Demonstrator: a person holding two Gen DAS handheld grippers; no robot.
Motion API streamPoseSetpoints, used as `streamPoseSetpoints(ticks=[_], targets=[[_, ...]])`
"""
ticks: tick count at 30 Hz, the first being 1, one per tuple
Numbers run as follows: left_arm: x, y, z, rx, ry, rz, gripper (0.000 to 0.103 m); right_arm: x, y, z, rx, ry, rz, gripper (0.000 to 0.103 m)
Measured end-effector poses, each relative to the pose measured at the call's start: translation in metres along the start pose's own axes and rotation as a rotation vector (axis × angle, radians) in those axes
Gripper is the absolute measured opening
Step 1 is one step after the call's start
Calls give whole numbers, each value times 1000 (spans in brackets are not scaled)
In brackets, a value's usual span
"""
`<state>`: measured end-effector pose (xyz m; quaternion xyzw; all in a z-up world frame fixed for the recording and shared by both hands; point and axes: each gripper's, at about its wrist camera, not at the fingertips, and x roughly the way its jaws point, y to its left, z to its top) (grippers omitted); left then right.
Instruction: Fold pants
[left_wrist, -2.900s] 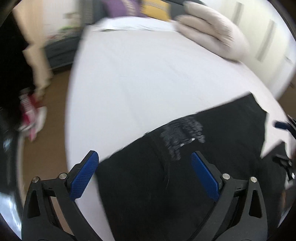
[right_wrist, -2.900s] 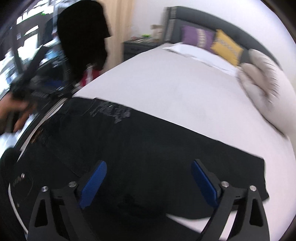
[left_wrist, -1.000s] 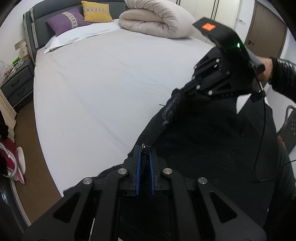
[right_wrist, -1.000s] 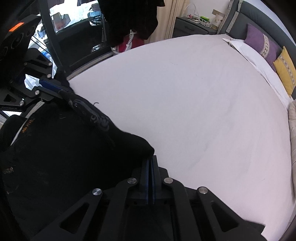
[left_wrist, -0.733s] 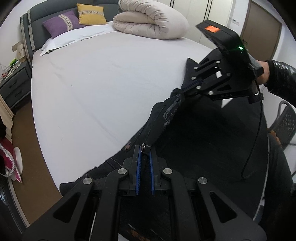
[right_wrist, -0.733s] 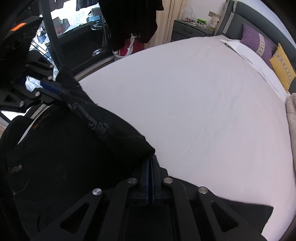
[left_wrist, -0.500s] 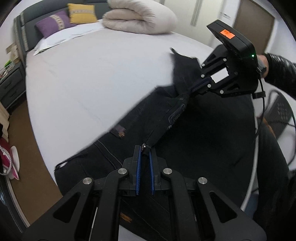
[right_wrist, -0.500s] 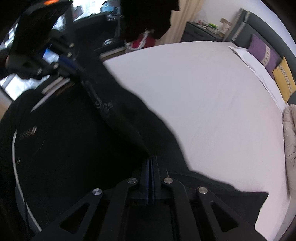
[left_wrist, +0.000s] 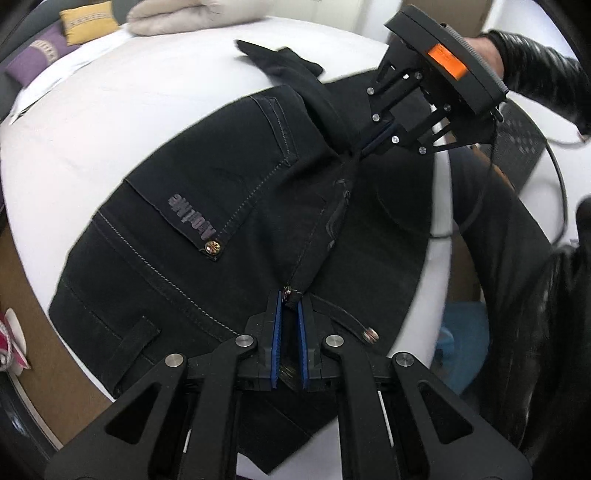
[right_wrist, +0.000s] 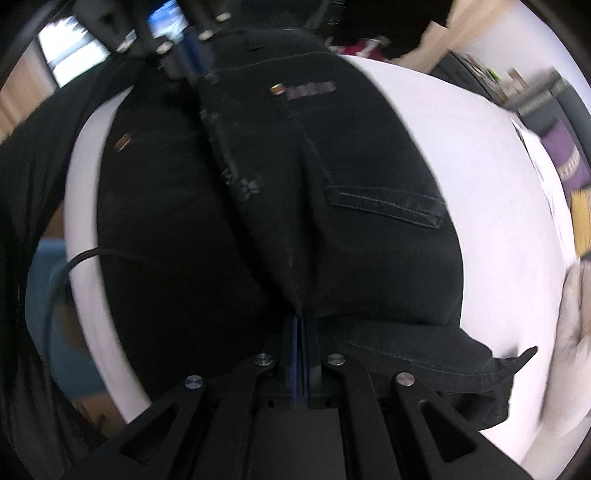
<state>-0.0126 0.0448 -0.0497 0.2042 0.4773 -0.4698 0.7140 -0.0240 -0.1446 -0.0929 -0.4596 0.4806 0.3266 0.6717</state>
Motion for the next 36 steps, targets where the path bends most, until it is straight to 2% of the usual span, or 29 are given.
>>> streamPoseSetpoints(ticks=[5, 13, 15, 18, 26, 29, 33, 36], targets=[[-3, -17, -2, 20, 32, -15, 7, -3, 39, 4, -134, 34, -66, 3], [-13, -19, 6, 42, 54, -7, 7, -18, 57, 5, -142, 22, -82, 3], [-10, -21, 6, 46, 63, -3, 7, -13, 44, 14, -143, 26, -89, 3], [-10, -30, 11, 35, 61, -4, 7, -12, 50, 11, -140, 29, -99, 3], [-20, -10, 10, 3, 49, -10, 7, -6, 56, 11, -119, 33, -128, 3], [-7, -17, -1, 14, 47, 11, 7, 4, 60, 12, -125, 44, -133, 3], [-13, -26, -4, 39, 30, 61, 7, 5, 65, 13, -139, 45, -166, 3], [-10, -20, -5, 1, 33, 45, 7, 7, 63, 11, -116, 38, -163, 3]])
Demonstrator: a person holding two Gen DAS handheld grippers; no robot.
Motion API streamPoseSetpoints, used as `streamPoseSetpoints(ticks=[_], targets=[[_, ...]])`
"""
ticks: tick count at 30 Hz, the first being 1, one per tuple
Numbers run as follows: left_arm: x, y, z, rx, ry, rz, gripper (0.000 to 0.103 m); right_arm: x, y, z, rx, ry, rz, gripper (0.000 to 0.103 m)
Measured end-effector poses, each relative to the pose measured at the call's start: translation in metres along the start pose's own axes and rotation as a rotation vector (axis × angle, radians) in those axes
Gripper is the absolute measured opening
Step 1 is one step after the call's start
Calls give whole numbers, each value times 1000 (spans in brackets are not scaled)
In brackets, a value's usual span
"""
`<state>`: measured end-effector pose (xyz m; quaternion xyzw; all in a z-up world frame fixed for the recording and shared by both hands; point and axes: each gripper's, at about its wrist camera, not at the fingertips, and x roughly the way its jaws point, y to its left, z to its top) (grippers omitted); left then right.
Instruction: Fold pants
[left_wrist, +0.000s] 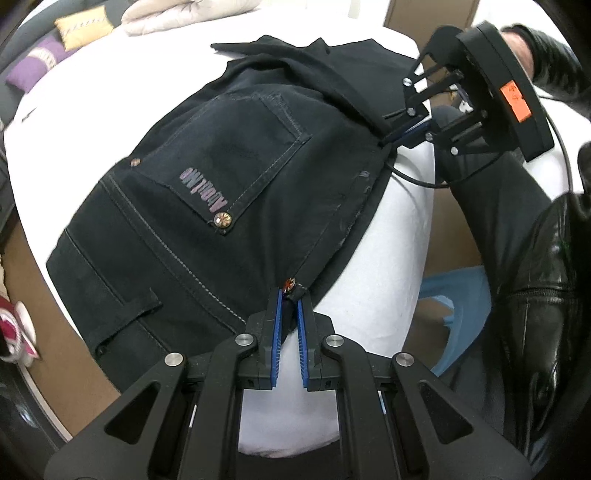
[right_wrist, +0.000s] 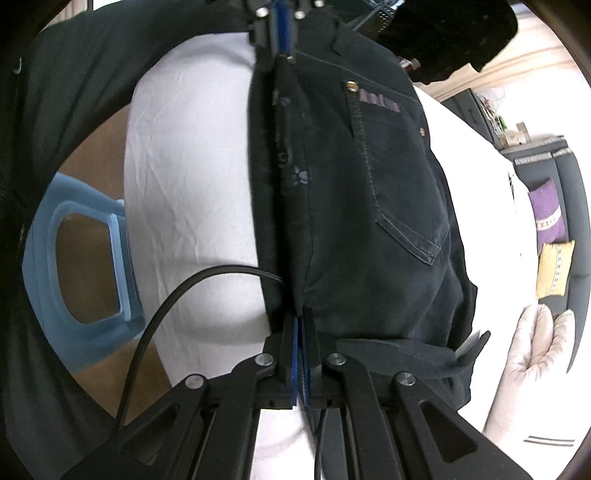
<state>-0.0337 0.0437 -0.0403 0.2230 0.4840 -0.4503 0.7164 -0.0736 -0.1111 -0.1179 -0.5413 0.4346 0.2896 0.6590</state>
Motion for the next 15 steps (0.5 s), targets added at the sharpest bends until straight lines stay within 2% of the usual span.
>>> streamPoseSetpoints(ticks=[5, 11, 13, 15], targets=[[-1, 3, 2, -23, 9, 6, 10, 10, 9, 7, -13, 20, -35, 6], [-33, 8, 4, -45, 41, 36, 12, 12, 7, 6, 109, 10, -46, 6], [-47, 11, 9, -74, 18, 54, 12, 12, 7, 6, 127, 4, -55, 6], [-59, 11, 23, -109, -55, 30, 12, 12, 7, 6, 151, -3, -57, 6]])
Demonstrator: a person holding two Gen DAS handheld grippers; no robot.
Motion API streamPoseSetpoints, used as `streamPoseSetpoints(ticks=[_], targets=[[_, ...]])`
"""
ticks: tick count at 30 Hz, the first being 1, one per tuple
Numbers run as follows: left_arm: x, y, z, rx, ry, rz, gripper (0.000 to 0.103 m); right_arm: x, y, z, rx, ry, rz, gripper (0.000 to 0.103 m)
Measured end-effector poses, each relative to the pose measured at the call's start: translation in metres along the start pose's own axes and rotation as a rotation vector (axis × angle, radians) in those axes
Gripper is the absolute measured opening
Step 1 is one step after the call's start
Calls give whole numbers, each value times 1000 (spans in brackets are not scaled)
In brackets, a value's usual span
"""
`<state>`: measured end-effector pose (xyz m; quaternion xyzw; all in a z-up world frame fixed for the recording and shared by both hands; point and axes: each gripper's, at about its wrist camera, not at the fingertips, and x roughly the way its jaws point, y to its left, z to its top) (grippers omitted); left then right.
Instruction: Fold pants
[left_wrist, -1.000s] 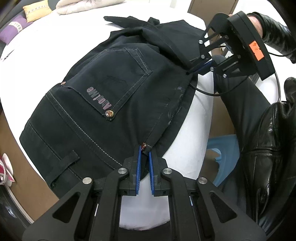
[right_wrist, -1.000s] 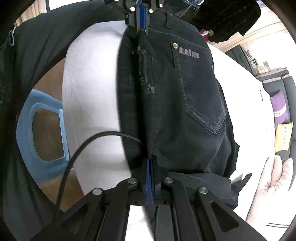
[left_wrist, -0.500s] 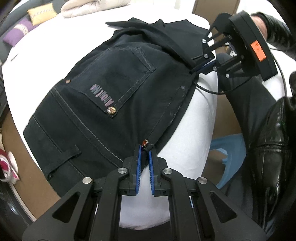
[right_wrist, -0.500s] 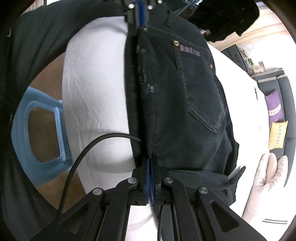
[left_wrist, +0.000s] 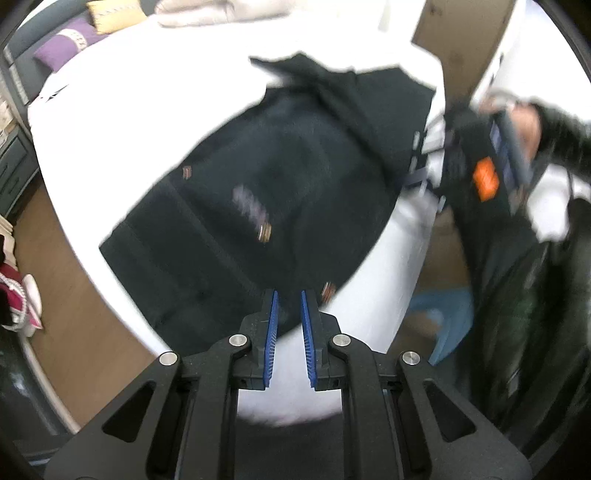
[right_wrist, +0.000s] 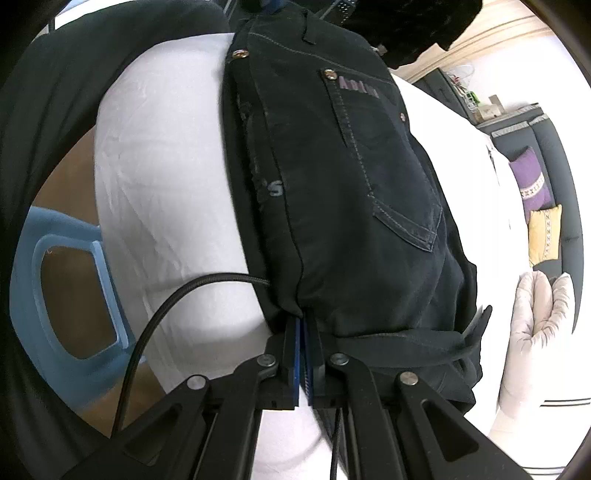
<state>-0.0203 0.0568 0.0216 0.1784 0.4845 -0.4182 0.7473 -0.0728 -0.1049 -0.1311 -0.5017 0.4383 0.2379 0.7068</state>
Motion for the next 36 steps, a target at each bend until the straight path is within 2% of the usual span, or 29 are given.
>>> streamPoseSetpoints(ticks=[3, 5, 7, 10, 12, 13, 15, 16, 17, 18, 21, 24, 26, 29, 34, 36], targets=[[6, -11, 26, -33, -82, -29, 12, 0, -2, 0, 38, -6, -1, 6], [27, -17, 46, -72, -119, -44, 12, 0, -2, 0, 63, -10, -7, 6], [59, -21, 59, -114, -107, -69, 12, -1, -2, -1, 98, -21, -13, 6], [122, -15, 56, -211, 15, -41, 12, -4, -7, -7, 189, -51, -19, 7], [128, -3, 48, -315, -48, -103, 12, -8, -13, -14, 262, -69, -5, 11], [127, 2, 46, -354, -55, -129, 12, -13, -20, -20, 329, -91, 29, 16], [126, 6, 44, -386, -59, -144, 12, -24, -39, -33, 452, -145, 128, 49], [128, 5, 45, -384, -58, -137, 12, -32, -56, -43, 553, -199, 182, 73], [129, 5, 46, -385, -54, -131, 12, -39, -76, -54, 653, -251, 199, 78], [131, 6, 48, -394, -52, -134, 12, -43, -93, -61, 726, -278, 203, 78], [134, 11, 48, -423, -55, -153, 12, -43, -165, -86, 961, -306, 147, 81], [137, 8, 38, -437, -65, -147, 12, -23, -231, -97, 1094, -254, 53, 82], [140, 4, 34, -446, -72, -136, 12, 6, -272, -96, 1164, -153, -14, 82], [139, 3, 31, -458, -83, -127, 12, 63, -324, -88, 1263, -8, -5, 81], [132, 3, 17, -469, -90, -133, 12, 154, -362, -74, 1313, 224, -45, 80], [132, 4, 17, -474, -90, -137, 12, 176, -360, -74, 1344, 265, -2, 64]])
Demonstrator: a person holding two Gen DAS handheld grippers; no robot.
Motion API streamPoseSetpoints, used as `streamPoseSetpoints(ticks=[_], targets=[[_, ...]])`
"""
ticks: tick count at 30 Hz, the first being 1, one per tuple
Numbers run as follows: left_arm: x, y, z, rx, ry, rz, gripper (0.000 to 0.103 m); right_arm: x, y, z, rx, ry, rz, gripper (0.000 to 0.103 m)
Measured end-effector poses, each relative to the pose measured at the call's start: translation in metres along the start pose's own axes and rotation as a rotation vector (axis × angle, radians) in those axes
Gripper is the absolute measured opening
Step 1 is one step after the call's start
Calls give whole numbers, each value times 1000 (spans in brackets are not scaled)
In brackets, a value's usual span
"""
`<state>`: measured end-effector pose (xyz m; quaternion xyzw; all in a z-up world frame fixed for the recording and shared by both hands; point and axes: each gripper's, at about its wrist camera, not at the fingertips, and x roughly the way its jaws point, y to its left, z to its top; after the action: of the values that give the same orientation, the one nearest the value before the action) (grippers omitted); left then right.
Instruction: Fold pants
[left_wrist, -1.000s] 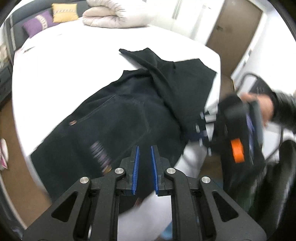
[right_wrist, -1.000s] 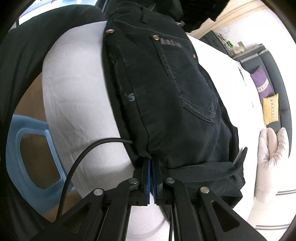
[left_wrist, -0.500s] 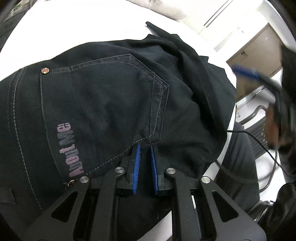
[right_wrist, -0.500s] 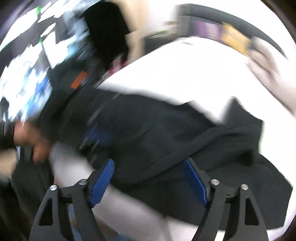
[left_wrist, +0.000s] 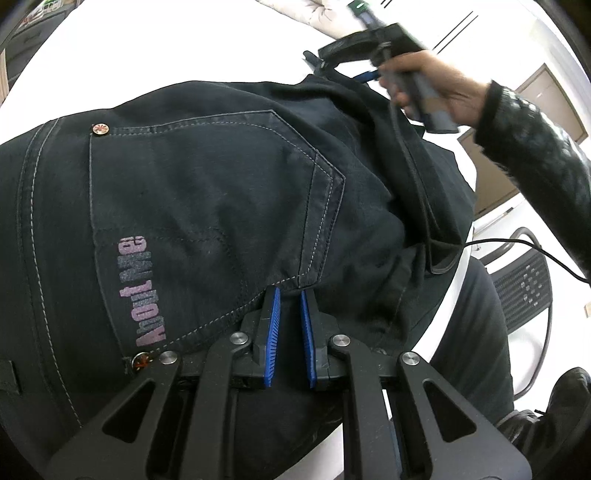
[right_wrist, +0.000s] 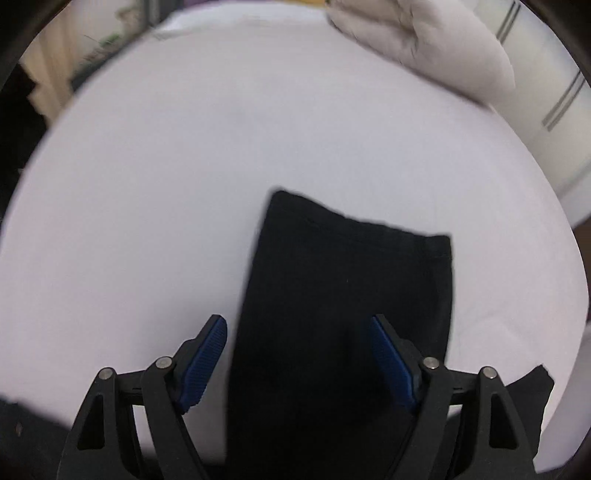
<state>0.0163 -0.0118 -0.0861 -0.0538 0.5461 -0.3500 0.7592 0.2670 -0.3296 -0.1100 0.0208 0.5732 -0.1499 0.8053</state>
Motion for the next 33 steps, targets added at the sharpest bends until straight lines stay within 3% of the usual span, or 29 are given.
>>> streamPoseSetpoints(ticks=[3, 4, 6, 10, 13, 17, 19, 21, 25, 27, 28, 29, 33], targets=[[-1, 3, 1, -3, 1, -6, 12, 0, 2, -2, 17, -36, 44, 32], [-1, 4, 2, -3, 2, -7, 12, -4, 1, -3, 13, -45, 48, 7], [-1, 4, 3, 2, 6, -5, 12, -17, -10, -8, 40, -84, 73, 7], [0, 3, 5, -2, 6, 2, 12, -79, -61, -35, 138, -252, 151, 6], [2, -1, 5, 4, 7, 18, 12, -126, -129, -79, 303, -379, 226, 6], [4, -11, 5, 10, 8, 50, 12, -146, -232, -163, 575, -488, 308, 4], [6, -16, 5, 13, 6, 71, 12, -134, -270, -219, 723, -499, 347, 4], [8, -21, 5, 5, 6, 82, 12, -105, -293, -268, 860, -433, 395, 4], [11, -31, 8, 11, 23, 111, 12, -64, -300, -312, 1006, -394, 488, 7], [14, -35, 8, 10, 29, 128, 12, -52, -298, -321, 1065, -395, 568, 23], [15, -38, 9, 9, 30, 136, 12, -46, -304, -327, 1095, -414, 627, 43], [16, -40, 9, 9, 31, 143, 12, -45, -301, -327, 1109, -436, 654, 55], [19, -48, 10, -8, 27, 160, 12, -43, -321, -315, 1102, -457, 625, 59]])
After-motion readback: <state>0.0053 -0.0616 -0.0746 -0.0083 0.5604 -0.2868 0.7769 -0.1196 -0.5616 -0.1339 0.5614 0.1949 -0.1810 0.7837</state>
